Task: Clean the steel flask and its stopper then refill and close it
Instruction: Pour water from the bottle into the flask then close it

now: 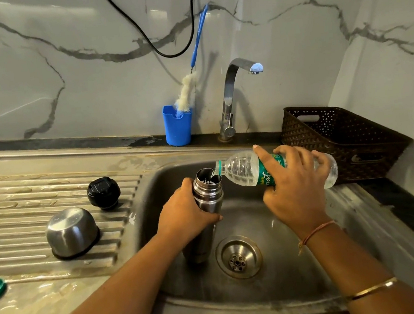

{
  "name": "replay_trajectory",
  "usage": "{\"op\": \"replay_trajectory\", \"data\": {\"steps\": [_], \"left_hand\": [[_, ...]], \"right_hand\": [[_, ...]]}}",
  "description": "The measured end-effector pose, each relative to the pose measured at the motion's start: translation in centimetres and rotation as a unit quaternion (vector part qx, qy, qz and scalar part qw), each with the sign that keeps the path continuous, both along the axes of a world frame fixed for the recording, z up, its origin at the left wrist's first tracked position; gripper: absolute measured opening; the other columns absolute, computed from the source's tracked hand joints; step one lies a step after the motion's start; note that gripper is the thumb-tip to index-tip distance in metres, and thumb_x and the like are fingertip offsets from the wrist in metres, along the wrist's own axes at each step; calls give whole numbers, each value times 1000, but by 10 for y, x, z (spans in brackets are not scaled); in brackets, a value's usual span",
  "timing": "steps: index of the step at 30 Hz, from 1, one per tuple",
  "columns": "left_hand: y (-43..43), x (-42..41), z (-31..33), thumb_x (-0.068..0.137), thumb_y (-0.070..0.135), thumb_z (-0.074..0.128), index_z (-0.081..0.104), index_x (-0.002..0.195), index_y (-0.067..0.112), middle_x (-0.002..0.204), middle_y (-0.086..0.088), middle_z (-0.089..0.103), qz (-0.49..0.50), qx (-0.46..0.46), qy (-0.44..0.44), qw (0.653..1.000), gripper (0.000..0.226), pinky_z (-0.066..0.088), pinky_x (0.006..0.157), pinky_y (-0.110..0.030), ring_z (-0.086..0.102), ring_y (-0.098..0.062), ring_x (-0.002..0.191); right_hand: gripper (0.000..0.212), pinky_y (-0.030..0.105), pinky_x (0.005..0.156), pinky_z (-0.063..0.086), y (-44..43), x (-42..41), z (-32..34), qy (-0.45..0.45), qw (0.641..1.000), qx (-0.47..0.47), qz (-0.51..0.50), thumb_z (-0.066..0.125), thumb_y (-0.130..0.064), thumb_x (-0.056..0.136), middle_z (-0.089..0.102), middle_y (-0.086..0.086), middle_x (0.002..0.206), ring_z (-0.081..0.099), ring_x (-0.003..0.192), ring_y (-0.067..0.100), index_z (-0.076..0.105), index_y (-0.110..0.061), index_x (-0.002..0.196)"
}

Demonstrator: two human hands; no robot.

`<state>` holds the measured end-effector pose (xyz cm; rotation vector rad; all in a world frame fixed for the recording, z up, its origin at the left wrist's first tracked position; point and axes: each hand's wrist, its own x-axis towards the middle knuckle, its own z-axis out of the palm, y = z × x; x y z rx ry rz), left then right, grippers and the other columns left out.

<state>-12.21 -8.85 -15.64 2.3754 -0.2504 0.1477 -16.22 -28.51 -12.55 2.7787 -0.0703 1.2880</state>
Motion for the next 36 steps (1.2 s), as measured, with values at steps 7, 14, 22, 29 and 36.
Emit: {"op": "replay_trajectory", "data": {"steps": [7,14,22,29,36], "left_hand": [[1,-1,1,58,38,87,45,114,26,111,8,60,2,-5,-3,1000,71,42,77,-24,57,-12,99],[1,-1,1,58,39,87,45,113,26,111,8,60,-3,-2,-6,1000,70,42,77,-24,54,-9,95],[1,-1,0,58,39,87,45,115,26,112,8,60,-2,-6,-4,1000,72,43,78,-25,57,-11,100],[2,-2,0,58,38,87,45,116,26,113,8,60,-1,-8,-4,1000,73,44,79,-25,57,-12,101],[1,0,0,56,39,87,45,114,27,111,9,60,1,-9,-6,1000,72,45,79,-26,57,-12,100]], "right_hand": [[82,47,95,22,-1,0,0,-5,1000,0,6,72,-9,51,58,9,109,48,105,30,55,-27,129],[80,51,95,26,0,-1,1,-4,1000,-1,6,72,-9,53,57,10,110,48,106,31,55,-26,129],[81,48,95,22,0,0,0,0,1000,-3,5,72,-9,52,58,10,110,48,106,30,55,-27,129],[80,52,95,27,0,-1,1,-7,1000,-2,8,71,-8,52,58,10,110,46,106,29,55,-27,129],[79,52,95,26,-1,0,0,-5,1000,-7,5,70,-10,55,57,10,112,46,108,30,54,-27,130]]}}
